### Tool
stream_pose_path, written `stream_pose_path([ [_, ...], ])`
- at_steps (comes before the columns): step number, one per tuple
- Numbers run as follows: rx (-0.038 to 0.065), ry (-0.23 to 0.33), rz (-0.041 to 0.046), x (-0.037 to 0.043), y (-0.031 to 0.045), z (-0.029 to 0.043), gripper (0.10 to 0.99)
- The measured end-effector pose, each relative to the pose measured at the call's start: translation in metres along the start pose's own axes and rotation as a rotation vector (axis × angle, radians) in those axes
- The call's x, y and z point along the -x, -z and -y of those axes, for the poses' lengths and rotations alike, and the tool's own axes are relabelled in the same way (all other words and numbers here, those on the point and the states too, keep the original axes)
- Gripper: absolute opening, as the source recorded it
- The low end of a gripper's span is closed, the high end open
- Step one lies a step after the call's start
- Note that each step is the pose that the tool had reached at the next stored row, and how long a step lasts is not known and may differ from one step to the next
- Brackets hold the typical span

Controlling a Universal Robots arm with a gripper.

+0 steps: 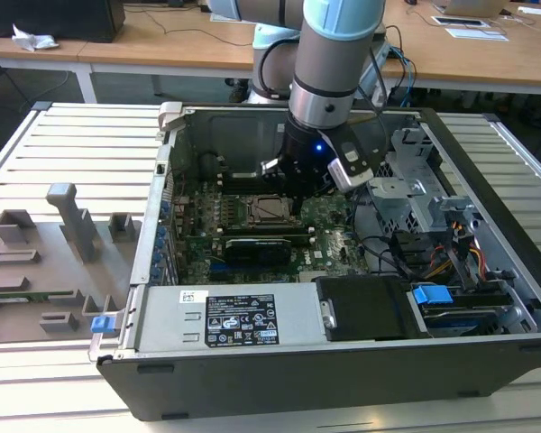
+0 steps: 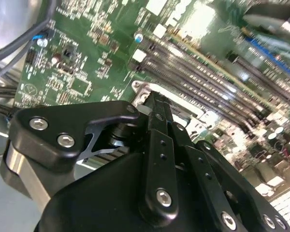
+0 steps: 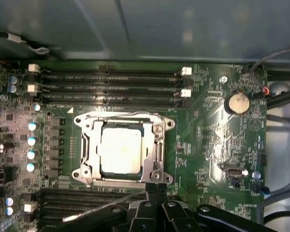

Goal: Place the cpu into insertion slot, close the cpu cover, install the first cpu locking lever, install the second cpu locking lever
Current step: 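Install the second cpu locking lever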

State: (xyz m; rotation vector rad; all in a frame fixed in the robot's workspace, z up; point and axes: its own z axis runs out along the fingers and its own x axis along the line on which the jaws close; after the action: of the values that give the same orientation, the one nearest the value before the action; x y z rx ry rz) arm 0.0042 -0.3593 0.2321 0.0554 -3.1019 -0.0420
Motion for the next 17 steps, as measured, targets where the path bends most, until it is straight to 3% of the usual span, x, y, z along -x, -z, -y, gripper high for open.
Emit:
stream_pose_path([
  [4,0.000,0.000,0.0000,-0.0016,0.0000,0.0112,0.106],
  [12,0.002,0.000,0.0000,-0.0028,-0.0048,0.0155,0.106],
  [16,0.039,0.002,0.0015,-0.0137,-0.0063,0.0151,0.106],
  [17,0.044,0.002,0.0016,-0.0154,-0.0067,0.0151,0.106],
])
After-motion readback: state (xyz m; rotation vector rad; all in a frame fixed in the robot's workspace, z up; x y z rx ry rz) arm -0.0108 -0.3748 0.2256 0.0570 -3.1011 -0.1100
